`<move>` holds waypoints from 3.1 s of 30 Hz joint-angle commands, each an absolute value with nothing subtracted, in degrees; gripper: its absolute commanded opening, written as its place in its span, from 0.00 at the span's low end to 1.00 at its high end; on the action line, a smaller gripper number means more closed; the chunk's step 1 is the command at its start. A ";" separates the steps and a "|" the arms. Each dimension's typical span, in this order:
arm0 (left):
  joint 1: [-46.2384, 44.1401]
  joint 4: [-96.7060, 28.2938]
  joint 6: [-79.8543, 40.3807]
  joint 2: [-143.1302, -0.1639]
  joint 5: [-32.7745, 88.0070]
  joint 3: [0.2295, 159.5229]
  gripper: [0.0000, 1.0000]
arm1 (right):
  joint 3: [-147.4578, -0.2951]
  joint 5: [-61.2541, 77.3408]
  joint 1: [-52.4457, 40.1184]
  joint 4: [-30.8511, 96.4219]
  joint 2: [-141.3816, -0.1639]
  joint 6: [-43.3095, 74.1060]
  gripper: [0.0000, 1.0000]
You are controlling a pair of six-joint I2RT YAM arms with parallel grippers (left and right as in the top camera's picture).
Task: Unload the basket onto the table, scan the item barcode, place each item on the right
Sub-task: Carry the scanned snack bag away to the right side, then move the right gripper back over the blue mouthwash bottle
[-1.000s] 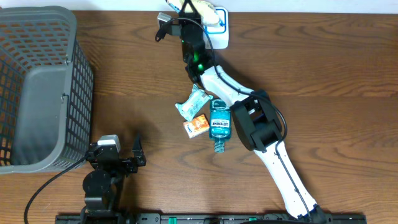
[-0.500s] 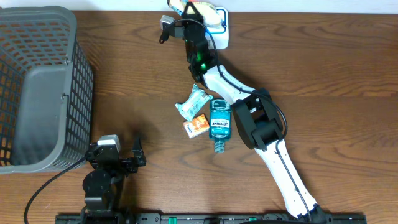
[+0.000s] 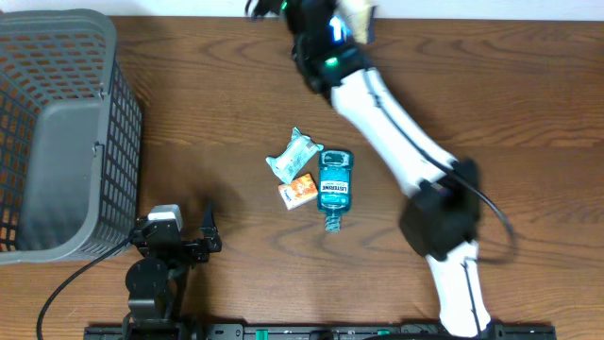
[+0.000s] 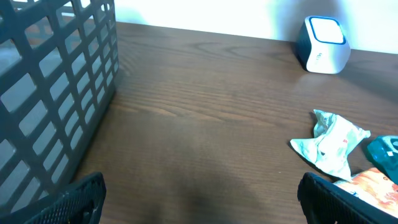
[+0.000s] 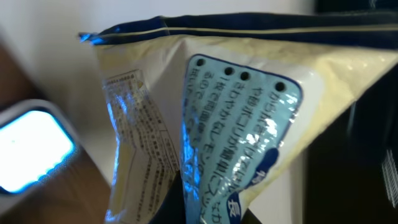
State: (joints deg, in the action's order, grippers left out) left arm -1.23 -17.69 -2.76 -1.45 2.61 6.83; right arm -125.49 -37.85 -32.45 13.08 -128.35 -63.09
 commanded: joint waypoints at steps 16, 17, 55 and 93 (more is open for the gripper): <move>-1.32 -17.89 -2.22 -1.41 2.09 5.52 0.98 | -126.56 -41.10 9.32 69.45 -124.86 12.93 0.01; -1.32 -17.89 -2.22 -1.41 2.09 5.52 0.98 | -126.54 -39.81 11.77 69.69 -125.54 13.85 0.01; -1.32 -17.89 -2.22 -1.41 2.09 5.52 0.98 | -126.04 16.58 17.21 91.31 -122.21 26.94 0.91; -1.32 -17.89 -2.22 -1.41 2.09 5.52 0.98 | -88.18 -0.08 -32.71 61.73 -122.04 29.78 0.99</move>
